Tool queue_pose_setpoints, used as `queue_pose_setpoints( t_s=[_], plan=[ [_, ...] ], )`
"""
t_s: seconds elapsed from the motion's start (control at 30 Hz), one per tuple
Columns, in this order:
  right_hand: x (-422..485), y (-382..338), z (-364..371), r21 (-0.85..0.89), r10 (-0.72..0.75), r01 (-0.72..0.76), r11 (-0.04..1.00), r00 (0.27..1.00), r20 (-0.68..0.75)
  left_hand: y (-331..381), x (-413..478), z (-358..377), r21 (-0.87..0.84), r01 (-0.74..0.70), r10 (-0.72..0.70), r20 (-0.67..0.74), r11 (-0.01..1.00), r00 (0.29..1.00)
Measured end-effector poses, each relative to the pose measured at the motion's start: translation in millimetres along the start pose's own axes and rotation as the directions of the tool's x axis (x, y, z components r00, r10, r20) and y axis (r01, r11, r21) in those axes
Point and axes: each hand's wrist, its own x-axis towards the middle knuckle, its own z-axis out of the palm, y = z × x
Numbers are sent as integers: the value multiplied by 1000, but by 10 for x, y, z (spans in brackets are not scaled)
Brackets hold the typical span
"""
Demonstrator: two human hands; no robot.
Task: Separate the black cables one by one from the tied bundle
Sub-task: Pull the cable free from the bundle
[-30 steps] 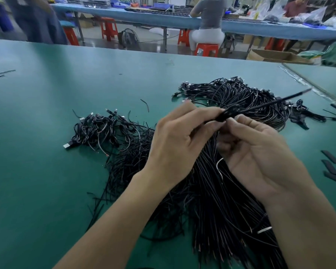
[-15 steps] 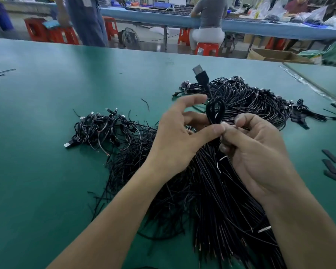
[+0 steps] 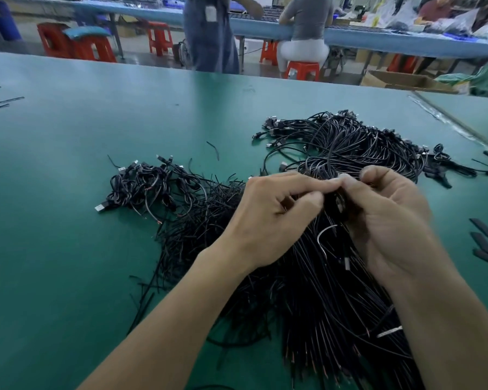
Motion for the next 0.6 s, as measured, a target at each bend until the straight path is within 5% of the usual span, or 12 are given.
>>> queue_pose_setpoints(
  t_s=[0.33,0.6],
  plan=[
    [-109,-68,141,-246,-258,303,921,945,198,1,48,-34,197,82,-27,-268,977,963],
    [-73,-46,78,-232,-196,241,943,960,199,17,37,-25,-223,315,-345,-113,923,932]
  ],
)
